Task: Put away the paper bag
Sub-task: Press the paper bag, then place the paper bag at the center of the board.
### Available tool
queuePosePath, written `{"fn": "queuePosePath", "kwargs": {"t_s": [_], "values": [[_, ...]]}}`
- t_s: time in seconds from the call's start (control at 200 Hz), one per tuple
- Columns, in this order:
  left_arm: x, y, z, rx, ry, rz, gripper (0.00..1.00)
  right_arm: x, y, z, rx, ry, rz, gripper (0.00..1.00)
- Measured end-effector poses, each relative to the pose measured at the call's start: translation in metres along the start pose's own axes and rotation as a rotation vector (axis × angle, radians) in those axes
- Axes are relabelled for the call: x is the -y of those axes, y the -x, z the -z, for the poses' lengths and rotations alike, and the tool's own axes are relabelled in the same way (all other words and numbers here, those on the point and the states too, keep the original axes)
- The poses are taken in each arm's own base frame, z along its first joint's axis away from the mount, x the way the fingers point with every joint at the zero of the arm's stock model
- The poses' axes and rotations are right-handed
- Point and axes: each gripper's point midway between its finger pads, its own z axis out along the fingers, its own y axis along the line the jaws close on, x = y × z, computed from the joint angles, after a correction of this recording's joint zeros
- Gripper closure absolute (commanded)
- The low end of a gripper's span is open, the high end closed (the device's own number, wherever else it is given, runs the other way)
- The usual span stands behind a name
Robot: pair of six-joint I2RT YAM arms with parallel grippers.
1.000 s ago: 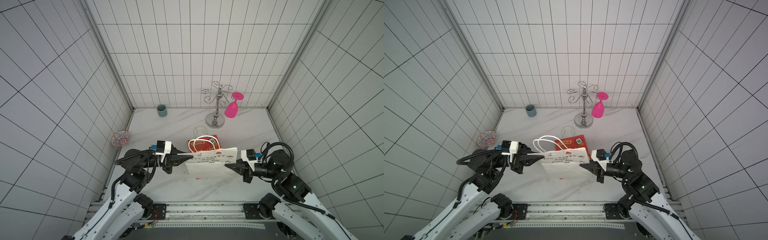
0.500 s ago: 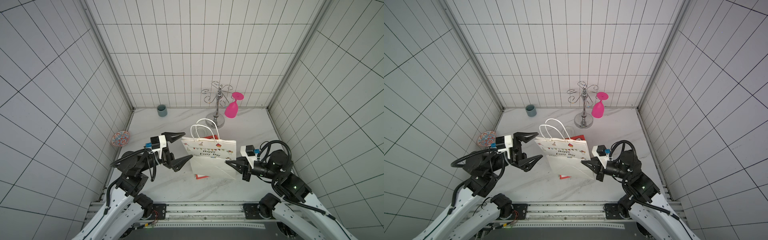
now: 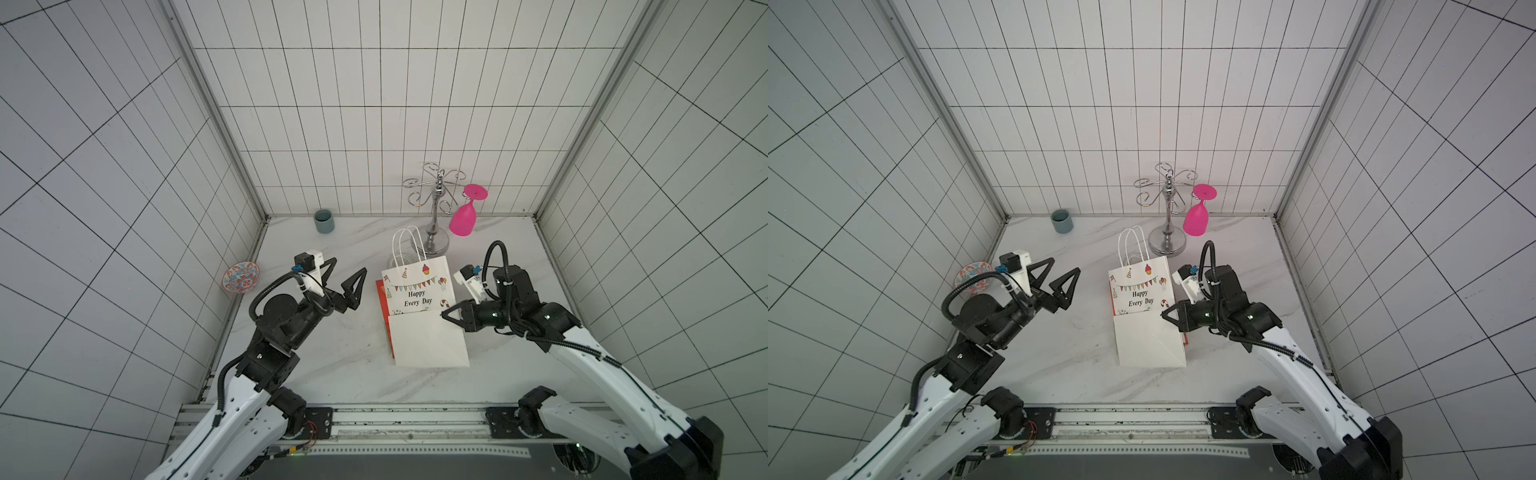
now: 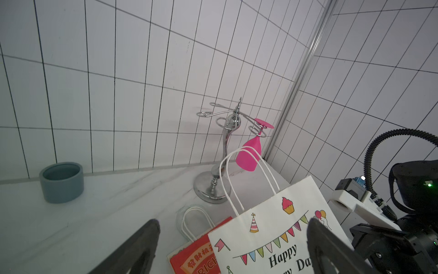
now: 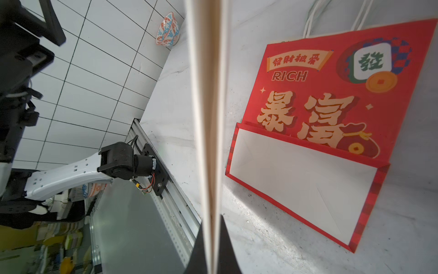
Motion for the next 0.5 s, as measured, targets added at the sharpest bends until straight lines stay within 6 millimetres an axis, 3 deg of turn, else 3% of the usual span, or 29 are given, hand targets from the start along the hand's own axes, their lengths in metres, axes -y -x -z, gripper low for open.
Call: {"fn": "queuePosePath", "kwargs": {"t_s": [0.19,0.3,0.5], "values": [[-0.014,-0.084,-0.019,-0.240,-0.002,0.201,0.05,0.022,0.017,-0.021,-0.067,0.072,-0.148,1.00],[-0.024,-0.133,-0.020,-0.377,0.021,0.290,0.09,0.030,0.022,-0.032,-0.097,0.097,-0.172,1.00],[-0.032,-0.178,-0.019,-0.488,0.035,0.369,0.14,0.060,0.021,-0.048,-0.142,0.107,-0.239,1.00]]}}
